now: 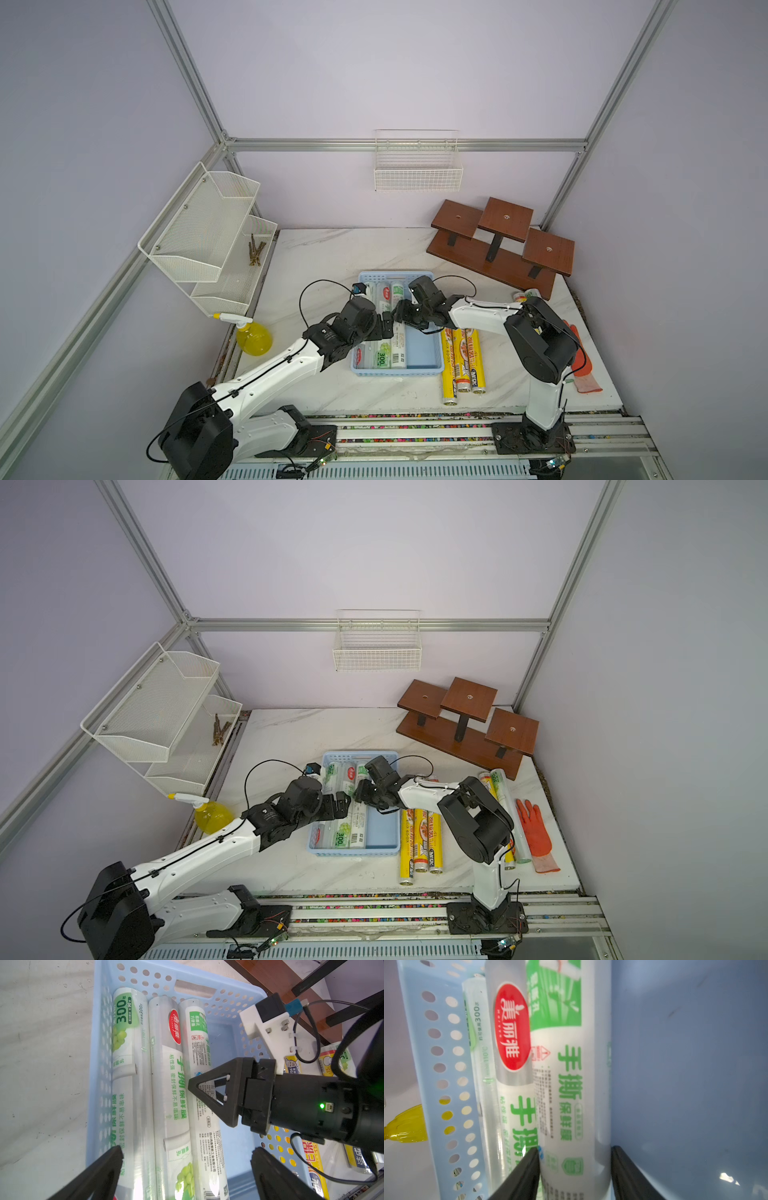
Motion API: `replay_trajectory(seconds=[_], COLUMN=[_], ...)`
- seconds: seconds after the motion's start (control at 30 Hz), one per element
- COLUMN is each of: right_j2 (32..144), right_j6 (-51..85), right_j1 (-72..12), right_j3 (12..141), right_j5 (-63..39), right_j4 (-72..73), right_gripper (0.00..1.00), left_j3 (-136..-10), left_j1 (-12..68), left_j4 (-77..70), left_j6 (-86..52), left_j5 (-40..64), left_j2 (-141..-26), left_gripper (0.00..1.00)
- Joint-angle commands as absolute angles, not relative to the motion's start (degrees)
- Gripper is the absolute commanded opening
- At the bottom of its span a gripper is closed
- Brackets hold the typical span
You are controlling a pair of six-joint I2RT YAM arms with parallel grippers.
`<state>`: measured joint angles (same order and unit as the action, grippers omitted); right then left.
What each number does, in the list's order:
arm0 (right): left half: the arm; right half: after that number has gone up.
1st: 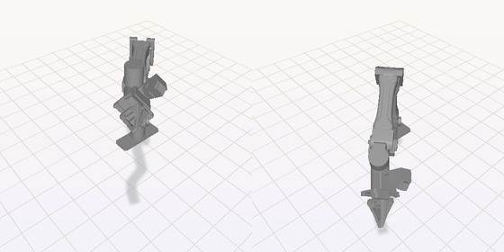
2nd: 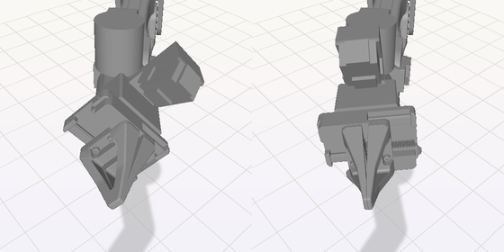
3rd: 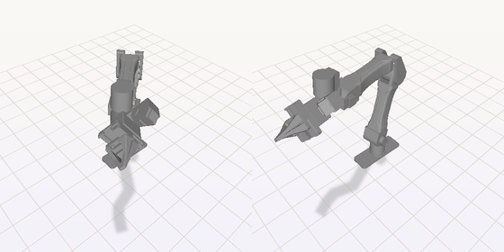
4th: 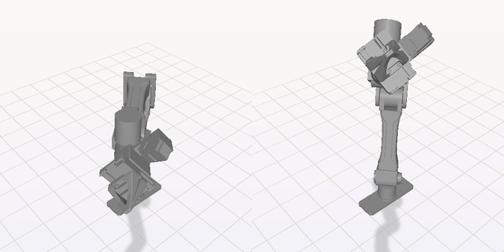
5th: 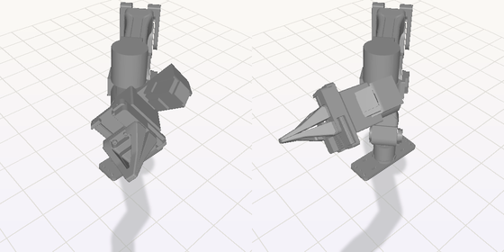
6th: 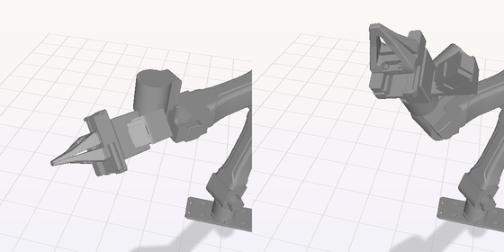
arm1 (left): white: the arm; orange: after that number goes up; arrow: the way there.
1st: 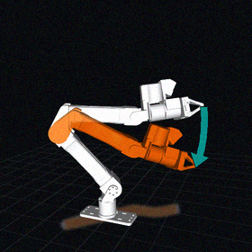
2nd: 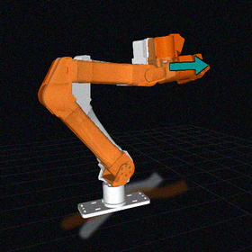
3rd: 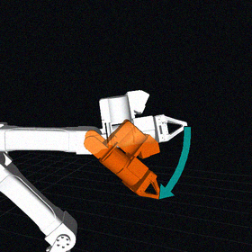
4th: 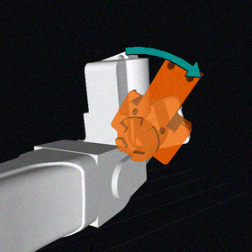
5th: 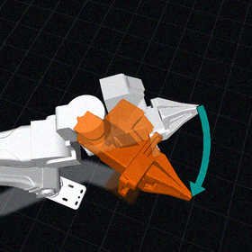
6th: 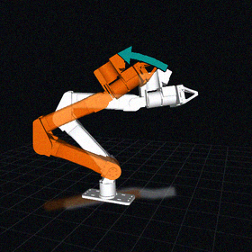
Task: Put the plastic wrap into the basket
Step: Place the plastic wrap in the basket, then pick up the plastic wrap from the center of the board.
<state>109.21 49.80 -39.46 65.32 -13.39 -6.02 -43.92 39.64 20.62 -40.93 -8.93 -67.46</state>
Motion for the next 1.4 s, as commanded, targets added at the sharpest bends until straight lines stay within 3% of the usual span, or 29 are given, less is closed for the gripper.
replay_trajectory(seconds=[0.0, 0.43, 0.53, 0.63, 0.67, 0.8, 0.97, 1.13, 1.37], right_j2=[106.6, 91.32, 82.09, 73.41, 70.46, 62.17, 59.33, 59.84, 64.69], right_j6=[48.78, 45.13, 42.23, 39.75, 38.17, 35.54, 33.53, 33.37, 31.83], right_j1=[-38.77, -33.35, -31.38, -30.19, -29.56, -22.86, -8.6, 8.44, 23.55], right_j3=[65.06, 59.13, 57.11, 53.68, 52.0, 45.67, 40.48, 37.4, 37.06], right_j5=[-14.0, -12.25, -3.7, 11.69, 16.19, 24.38, 20.9, 9.33, 3.19], right_j4=[-4.26, -6.39, -10.73, -14.81, -15.37, -17.05, -19.61, -19.39, -18.58], right_gripper=[0.57, 0.62, 0.64, 0.65, 0.7, 0.74, 0.72, 0.69, 0.68], left_j3=[-46.62, -46.72, -48.43, -51.89, -53.48, -60.88, -70.4, -78.69, -85.01], left_j1=[39.29, 39.45, 40.64, 43.46, 44.58, 49.01, 53.41, 56.54, 58.87], left_j4=[19.22, 9.48, 6.19, 3.91, 3.62, 3.34, 3.49, 7.34, 9.11], left_j6=[-41.22, -41.7, -41.96, -41.93, -41.68, -40.79, -39.99, -38.57, -37.72], left_j5=[-8.13, 2.73, 4.93, 5.88, 6.02, 6.96, 9.16, 8.73, 10.73], left_j2=[-67.35, -66.89, -69.01, -73.53, -75.53, -85.13, -95.32, -102.44, -108.4], left_gripper=[1.0, 1.0, 1.0, 1.0, 1.0, 1.0, 1.0, 1.0, 1.0])
